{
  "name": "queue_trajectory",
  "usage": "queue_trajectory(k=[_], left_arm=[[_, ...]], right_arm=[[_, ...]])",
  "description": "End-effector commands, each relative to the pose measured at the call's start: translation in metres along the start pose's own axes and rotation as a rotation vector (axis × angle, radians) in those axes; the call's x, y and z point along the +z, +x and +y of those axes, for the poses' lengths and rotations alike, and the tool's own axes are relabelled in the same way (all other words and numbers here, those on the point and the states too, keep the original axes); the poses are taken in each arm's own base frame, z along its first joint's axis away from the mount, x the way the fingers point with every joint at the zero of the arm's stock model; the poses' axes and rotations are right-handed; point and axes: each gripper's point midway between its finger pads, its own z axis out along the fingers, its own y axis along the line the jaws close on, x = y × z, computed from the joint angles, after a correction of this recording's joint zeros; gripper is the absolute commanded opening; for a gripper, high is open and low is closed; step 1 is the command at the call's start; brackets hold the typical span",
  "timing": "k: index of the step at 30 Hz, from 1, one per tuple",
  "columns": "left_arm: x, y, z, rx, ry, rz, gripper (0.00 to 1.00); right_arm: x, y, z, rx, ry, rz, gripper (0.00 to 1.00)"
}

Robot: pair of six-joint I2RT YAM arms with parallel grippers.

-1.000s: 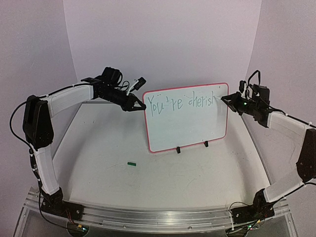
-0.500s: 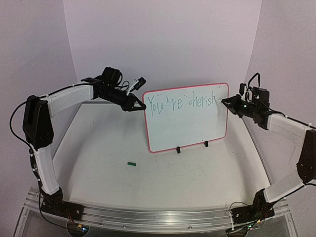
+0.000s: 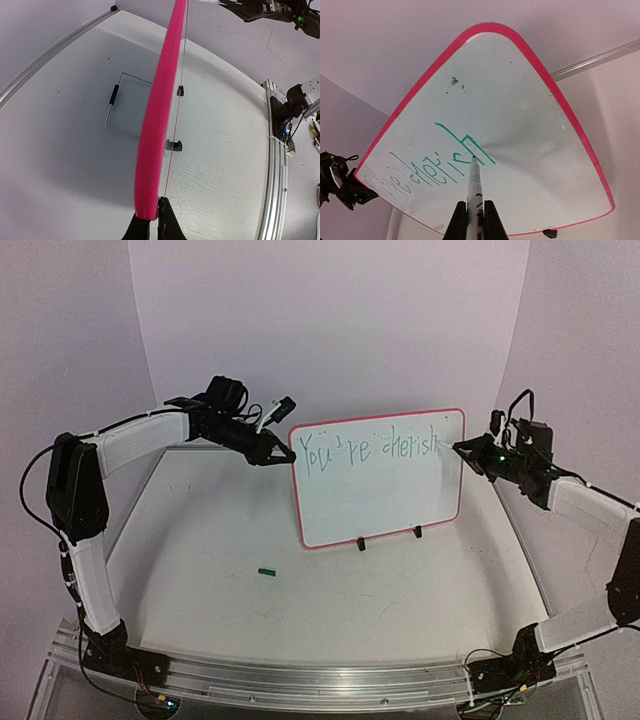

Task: Write a sentence on the whiteboard

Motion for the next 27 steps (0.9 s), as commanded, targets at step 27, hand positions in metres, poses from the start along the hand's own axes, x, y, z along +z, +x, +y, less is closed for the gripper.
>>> queue_trajectory(k=[27], left_arm=[[0.0, 0.016, -0.001, 0.014, -0.031, 0.062, 0.0]], right_arm=[[0.008, -0.033, -0.009, -0.055, 0.076, -0.078, 0.0]])
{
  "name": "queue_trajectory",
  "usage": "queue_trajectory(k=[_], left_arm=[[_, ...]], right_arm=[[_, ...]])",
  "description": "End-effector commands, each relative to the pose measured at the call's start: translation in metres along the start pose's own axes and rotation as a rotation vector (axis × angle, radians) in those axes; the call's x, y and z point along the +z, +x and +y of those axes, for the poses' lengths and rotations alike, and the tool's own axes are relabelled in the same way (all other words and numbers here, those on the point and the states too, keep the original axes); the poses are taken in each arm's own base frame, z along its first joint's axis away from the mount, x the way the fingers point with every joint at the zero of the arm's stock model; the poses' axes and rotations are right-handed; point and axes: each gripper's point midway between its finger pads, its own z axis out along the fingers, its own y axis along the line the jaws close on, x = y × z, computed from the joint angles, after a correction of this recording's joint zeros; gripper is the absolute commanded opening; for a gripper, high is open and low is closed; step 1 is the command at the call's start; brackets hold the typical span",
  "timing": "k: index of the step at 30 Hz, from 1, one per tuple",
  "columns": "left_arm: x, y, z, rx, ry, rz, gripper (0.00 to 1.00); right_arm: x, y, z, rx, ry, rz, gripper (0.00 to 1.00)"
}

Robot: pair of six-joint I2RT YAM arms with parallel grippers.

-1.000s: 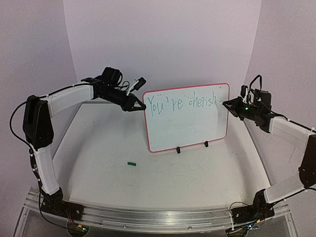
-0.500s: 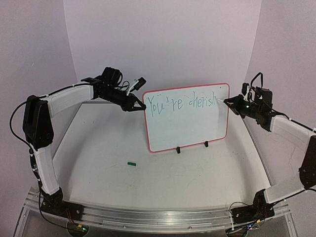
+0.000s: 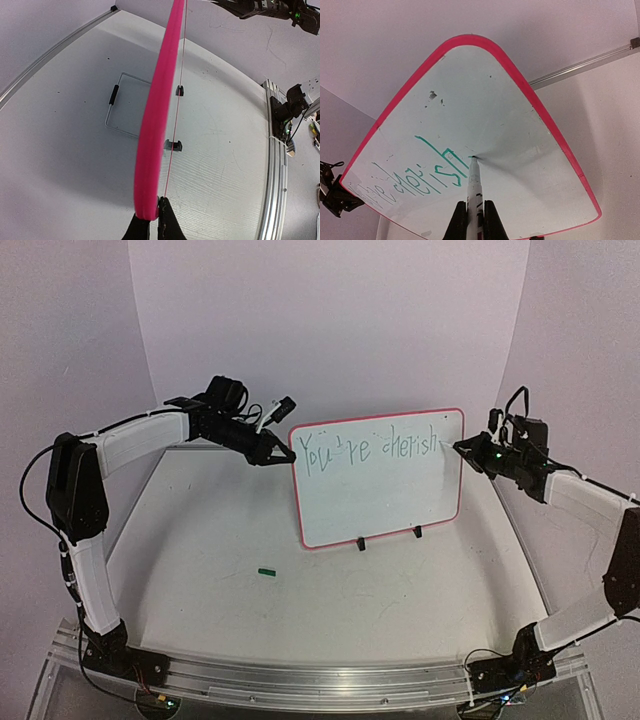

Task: Write a sentence on the whiteboard

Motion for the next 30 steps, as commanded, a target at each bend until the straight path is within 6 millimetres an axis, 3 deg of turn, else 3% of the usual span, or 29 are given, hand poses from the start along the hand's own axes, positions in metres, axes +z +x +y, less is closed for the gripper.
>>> queue_trajectory(k=[1, 13, 22, 30], left_arm=[[0.0, 0.016, -0.001, 0.015, -0.032, 0.061, 0.0], [0.0, 0.015, -0.001, 0.017, -0.032, 0.06, 0.0], [0.0, 0.015, -0.001, 0.018, -0.032, 0.059, 0.0], [-0.001, 0.014, -0.001, 0.019, -0.032, 0.059, 0.0]], right_arm=[[-0.004, -0.026, 0.005, -0.024, 0.009, -0.074, 0.0], [-0.008, -0.039, 0.023, -0.052, -0.046, -0.086, 0.0], [0.005, -0.021, 0.019, -0.035, -0.08, -0.009, 0.0], [0.002, -0.006, 0.01, -0.016, -0.062, 0.013, 0.0]])
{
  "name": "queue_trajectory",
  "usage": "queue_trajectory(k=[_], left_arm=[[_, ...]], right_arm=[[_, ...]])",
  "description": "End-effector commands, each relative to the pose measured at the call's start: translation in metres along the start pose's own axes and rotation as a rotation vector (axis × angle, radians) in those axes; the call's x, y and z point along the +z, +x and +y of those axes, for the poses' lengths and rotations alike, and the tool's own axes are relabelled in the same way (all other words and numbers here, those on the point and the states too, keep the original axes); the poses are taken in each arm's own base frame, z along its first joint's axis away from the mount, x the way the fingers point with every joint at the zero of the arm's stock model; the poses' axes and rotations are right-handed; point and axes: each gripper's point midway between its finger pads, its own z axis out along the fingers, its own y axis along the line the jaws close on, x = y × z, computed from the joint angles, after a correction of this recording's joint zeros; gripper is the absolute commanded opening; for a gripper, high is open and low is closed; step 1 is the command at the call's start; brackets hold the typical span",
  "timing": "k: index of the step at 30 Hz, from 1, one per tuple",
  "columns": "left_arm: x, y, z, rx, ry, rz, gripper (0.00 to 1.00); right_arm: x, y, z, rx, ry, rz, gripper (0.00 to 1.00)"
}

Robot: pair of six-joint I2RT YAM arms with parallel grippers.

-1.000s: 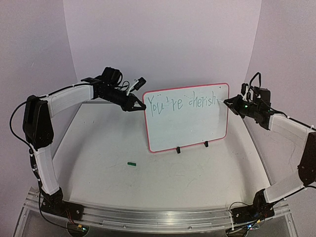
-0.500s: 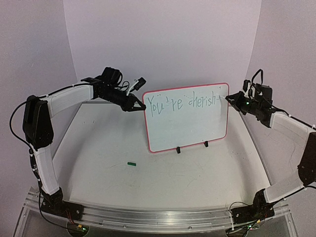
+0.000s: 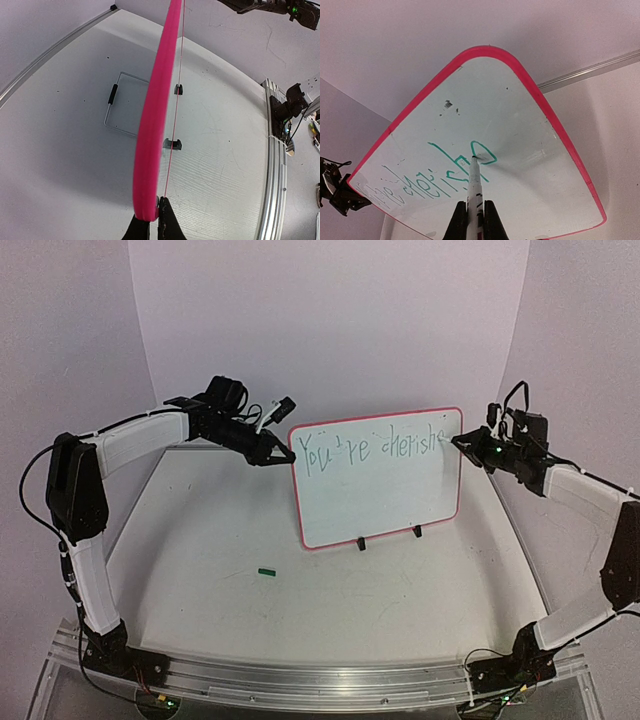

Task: Write a sentence on the whiteboard

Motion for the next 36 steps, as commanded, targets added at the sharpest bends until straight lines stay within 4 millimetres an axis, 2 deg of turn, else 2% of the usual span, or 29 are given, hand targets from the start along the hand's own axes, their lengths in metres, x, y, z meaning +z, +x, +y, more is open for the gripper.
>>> queue_trajectory(k=[1, 9, 19, 26, 36], left_arm=[[0.0, 0.013, -0.001, 0.02, -0.033, 0.054, 0.0], [-0.001, 0.013, -0.001, 0.02, -0.035, 0.053, 0.0], [-0.001, 0.012, -0.001, 0.022, -0.036, 0.052, 0.0], [-0.002, 0.012, -0.002, 0.023, -0.036, 0.053, 0.0], [-0.003, 0.011, -0.003, 0.027, -0.037, 0.05, 0.0]], right_arm=[[-0.004, 0.004, -0.002, -0.006, -0.004, -0.002, 0.0], [-0.007, 0.012, -0.012, 0.003, 0.035, -0.002, 0.0], [-0.016, -0.012, -0.004, -0.02, 0.063, -0.075, 0.0], [-0.028, -0.015, -0.001, -0.026, 0.069, -0.102, 0.0], [-0.022, -0.023, -0.008, -0.028, 0.083, -0.105, 0.0]])
